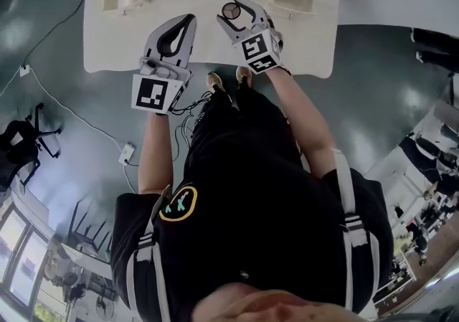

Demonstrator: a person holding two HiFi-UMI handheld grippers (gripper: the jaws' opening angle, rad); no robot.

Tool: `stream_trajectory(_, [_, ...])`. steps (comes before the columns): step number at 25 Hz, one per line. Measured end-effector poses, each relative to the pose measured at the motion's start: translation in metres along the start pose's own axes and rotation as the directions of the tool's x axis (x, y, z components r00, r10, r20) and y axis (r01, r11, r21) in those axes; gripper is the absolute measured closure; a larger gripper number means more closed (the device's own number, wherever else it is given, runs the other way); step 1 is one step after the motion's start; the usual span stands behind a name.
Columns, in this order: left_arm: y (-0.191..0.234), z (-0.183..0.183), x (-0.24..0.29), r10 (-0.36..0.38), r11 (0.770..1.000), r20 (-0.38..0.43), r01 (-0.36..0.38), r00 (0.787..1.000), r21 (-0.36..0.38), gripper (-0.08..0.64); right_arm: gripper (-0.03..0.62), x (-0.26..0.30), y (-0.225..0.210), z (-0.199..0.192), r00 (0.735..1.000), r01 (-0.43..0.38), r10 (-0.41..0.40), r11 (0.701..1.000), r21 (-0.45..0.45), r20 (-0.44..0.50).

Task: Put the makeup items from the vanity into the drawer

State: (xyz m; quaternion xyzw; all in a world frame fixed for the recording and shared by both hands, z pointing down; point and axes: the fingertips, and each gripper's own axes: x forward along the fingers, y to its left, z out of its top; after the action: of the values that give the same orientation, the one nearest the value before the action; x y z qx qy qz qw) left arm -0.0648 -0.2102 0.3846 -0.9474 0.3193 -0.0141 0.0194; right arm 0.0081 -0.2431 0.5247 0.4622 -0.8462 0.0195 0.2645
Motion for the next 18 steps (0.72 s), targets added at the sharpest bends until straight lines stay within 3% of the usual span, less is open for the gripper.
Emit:
stream_trajectory(10, [-0.030, 0.009, 0.046, -0.122, 0.992, 0.019, 0.121, 0.992, 0.023, 0.541, 0.336, -0.079, -0.053, 0.044, 0.987, 0.138, -0.138, 0.990, 0.001, 0.080])
stream_trajectory(14, [-0.049, 0.014, 0.071, -0.188, 0.982, 0.034, 0.187, 0.982, 0.028, 0.541, 0.336, -0.105, -0.069, 0.046, 0.976, 0.192, -0.193, 0.981, 0.023, 0.096])
stream_trajectory(18, [-0.071, 0.015, 0.099, -0.249, 0.968, 0.042, 0.248, 0.968, 0.033, 0.541, 0.336, -0.125, -0.096, 0.029, 0.965, 0.254, -0.256, 0.966, 0.041, 0.054])
